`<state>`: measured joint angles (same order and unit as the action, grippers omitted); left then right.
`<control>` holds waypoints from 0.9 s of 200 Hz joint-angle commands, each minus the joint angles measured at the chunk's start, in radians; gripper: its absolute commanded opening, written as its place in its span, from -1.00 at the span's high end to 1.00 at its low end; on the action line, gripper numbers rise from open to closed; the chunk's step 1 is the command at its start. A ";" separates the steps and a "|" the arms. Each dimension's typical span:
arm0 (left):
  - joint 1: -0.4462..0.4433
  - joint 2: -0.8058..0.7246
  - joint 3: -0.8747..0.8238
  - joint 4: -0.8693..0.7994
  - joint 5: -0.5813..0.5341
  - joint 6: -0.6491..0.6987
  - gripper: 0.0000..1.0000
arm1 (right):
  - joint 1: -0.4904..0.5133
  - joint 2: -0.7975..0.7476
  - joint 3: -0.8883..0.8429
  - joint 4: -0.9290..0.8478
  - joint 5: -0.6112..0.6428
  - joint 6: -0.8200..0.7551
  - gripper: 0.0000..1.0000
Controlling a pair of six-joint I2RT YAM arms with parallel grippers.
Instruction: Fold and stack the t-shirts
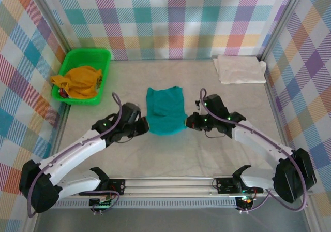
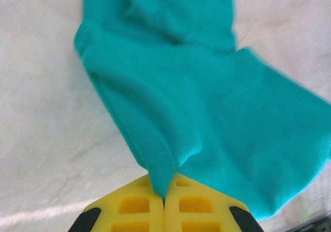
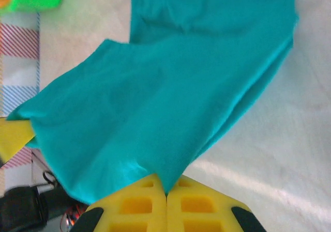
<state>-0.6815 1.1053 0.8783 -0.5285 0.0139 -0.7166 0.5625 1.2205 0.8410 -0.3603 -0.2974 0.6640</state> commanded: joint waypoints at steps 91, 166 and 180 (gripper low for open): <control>0.222 0.362 0.266 0.088 -0.019 0.243 1.00 | -0.132 0.408 0.371 0.036 0.083 -0.112 1.00; 0.263 0.602 0.505 0.076 0.032 0.323 1.00 | -0.187 0.531 0.500 0.047 0.028 -0.114 1.00; 0.265 0.645 0.526 0.083 0.025 0.324 1.00 | -0.197 0.567 0.527 0.050 0.024 -0.114 1.00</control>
<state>-0.4332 1.6833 1.3590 -0.4564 0.0349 -0.4278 0.3786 1.7367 1.3178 -0.3294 -0.2481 0.5743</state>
